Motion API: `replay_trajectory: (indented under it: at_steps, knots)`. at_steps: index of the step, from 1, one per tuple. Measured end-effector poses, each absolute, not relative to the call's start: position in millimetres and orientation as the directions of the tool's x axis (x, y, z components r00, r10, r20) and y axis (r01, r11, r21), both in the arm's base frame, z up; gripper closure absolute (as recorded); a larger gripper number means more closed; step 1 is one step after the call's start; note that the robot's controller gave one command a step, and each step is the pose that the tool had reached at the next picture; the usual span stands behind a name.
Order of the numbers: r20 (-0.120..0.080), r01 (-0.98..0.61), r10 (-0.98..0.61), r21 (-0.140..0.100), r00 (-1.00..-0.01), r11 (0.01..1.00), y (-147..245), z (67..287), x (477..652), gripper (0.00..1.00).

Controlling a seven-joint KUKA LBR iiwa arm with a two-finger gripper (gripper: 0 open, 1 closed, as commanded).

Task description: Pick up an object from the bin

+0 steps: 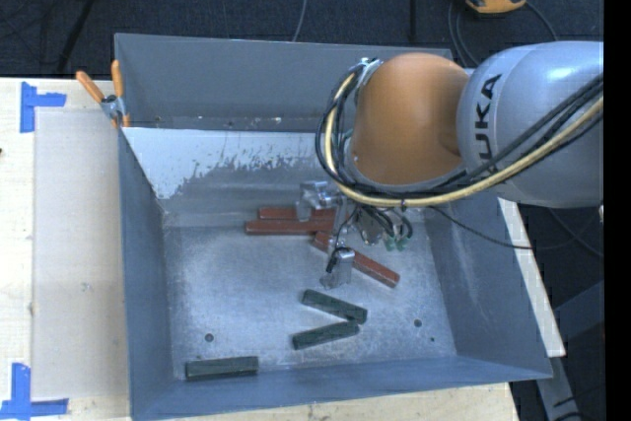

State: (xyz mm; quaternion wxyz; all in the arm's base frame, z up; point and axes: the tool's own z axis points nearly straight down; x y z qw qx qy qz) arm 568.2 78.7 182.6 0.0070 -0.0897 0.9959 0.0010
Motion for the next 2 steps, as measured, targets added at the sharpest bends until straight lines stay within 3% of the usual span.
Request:
replay_trajectory:
  at_steps: [1, 2]
  knots:
    - [0.002, -0.071, -0.071, 0.000, -0.998, 0.998, 55.2, 138.8, 552.0, 0.00]
    - [0.002, 0.098, 0.098, 0.000, -0.995, 0.995, 47.9, 119.4, 545.9, 0.00]
